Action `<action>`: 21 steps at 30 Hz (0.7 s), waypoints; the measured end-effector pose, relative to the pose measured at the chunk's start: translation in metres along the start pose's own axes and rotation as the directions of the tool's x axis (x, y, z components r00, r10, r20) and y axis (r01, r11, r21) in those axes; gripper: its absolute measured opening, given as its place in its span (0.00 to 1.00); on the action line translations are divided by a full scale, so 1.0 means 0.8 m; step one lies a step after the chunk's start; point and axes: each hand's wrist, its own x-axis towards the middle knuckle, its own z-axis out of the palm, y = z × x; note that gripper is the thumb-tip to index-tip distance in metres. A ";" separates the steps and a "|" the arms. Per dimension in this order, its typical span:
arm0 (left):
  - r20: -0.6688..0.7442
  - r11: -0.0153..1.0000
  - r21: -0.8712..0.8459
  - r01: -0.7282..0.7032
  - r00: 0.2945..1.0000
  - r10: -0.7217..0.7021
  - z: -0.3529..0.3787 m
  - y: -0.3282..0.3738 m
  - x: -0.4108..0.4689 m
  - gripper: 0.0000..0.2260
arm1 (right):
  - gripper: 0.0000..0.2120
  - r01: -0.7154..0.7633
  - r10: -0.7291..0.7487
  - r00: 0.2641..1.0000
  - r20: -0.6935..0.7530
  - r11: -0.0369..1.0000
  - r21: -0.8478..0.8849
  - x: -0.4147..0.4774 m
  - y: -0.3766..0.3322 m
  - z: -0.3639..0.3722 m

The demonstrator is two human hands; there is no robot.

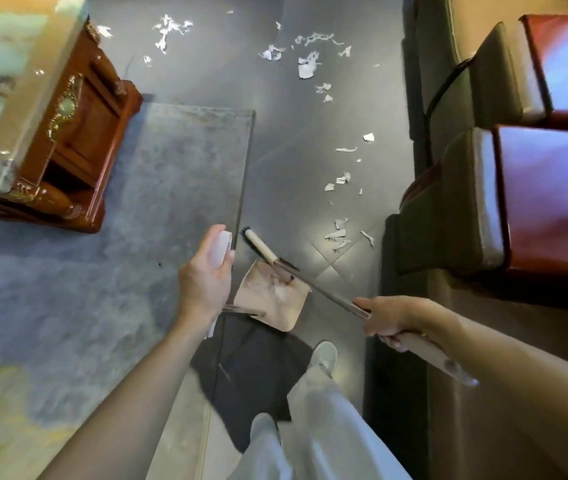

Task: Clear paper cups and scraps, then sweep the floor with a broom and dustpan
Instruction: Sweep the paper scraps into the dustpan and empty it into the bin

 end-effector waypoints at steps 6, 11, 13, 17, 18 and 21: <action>0.101 0.999 -0.030 0.018 0.995 -0.015 0.006 0.016 0.021 0.15 | 0.34 0.020 -0.027 0.999 0.041 0.989 0.146 -0.041 0.052 -0.032; 0.196 0.996 0.025 -0.087 0.977 0.081 0.006 0.024 0.057 0.16 | 0.35 0.017 -0.012 0.992 -0.124 0.999 0.035 -0.060 0.088 -0.054; 0.234 0.990 0.062 -0.130 0.966 0.112 0.001 0.024 0.069 0.17 | 0.36 -0.025 0.029 0.980 -0.194 0.999 0.025 -0.062 0.097 -0.062; 0.327 0.966 0.076 -0.246 0.922 0.209 -0.015 0.016 0.078 0.17 | 0.35 -0.096 0.086 0.952 -0.294 0.995 -0.020 -0.057 0.101 -0.082; 0.348 0.951 0.088 -0.297 0.904 0.250 -0.019 0.014 0.079 0.17 | 0.35 -0.111 0.096 0.944 -0.316 0.993 -0.031 -0.051 0.099 -0.088; 0.421 0.921 0.099 -0.376 0.855 0.303 -0.035 0.009 0.085 0.16 | 0.36 -0.170 0.143 0.928 -0.343 0.984 -0.049 -0.027 0.087 -0.097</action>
